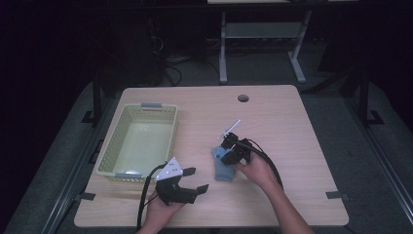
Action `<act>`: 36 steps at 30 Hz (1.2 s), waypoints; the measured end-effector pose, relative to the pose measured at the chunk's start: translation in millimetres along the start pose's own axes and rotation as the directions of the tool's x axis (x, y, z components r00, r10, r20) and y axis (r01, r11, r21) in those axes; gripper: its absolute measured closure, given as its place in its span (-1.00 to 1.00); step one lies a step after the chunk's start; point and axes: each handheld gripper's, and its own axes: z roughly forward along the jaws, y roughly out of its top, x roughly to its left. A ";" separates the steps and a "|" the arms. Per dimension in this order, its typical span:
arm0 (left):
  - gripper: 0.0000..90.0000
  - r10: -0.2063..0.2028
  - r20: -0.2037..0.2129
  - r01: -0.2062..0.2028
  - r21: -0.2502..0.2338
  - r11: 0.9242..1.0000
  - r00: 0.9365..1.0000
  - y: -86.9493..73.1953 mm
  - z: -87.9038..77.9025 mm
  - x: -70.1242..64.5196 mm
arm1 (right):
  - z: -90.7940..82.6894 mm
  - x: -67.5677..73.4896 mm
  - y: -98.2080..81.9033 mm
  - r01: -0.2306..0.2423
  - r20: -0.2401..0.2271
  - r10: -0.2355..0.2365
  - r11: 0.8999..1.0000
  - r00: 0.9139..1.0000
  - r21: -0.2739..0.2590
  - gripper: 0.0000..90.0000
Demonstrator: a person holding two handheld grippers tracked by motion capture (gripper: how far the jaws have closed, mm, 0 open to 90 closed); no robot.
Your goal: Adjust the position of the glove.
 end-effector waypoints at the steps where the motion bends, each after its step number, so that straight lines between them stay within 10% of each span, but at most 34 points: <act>1: -0.50 -0.002 0.000 0.002 -0.002 1.000 1.000 0.0 0.0 0.1 | -0.1 -0.3 -0.5 -0.005 -0.007 0.005 1.000 1.000 -0.009 0.59; 5: -0.50 -0.004 -0.002 0.004 0.006 1.000 1.000 -0.4 0.5 0.4 | -6.9 -0.9 -2.9 -0.030 -0.033 0.027 0.996 0.999 -0.083 0.63; 14: -0.45 -0.041 0.006 0.041 0.020 0.999 0.999 -2.1 7.7 -0.7 | 12.5 -5.8 -15.0 -0.081 -0.086 0.075 0.995 0.994 -0.067 0.74; 24: -0.40 -0.169 -0.014 0.170 0.083 0.982 0.985 10.2 28.5 1.3 | -8.7 -7.3 -30.2 -0.159 -0.117 0.141 0.975 0.983 -0.156 0.32; 29: -0.33 -0.282 0.018 0.280 0.069 0.957 0.959 24.6 43.6 12.0 | -18.0 -13.7 -46.7 -0.248 -0.132 0.225 0.948 0.966 -0.198 0.08; 32: -0.33 -0.293 -0.005 0.293 0.085 0.952 0.956 28.2 51.7 14.9 | -19.4 -16.5 -52.4 -0.282 -0.145 0.256 0.936 0.956 -0.209 0.02; 36: -0.32 -0.426 -0.003 0.424 0.111 0.899 0.905 30.4 67.7 31.0 | -18.7 -21.3 -64.7 -0.350 -0.211 0.304 0.908 0.929 -0.231 -0.04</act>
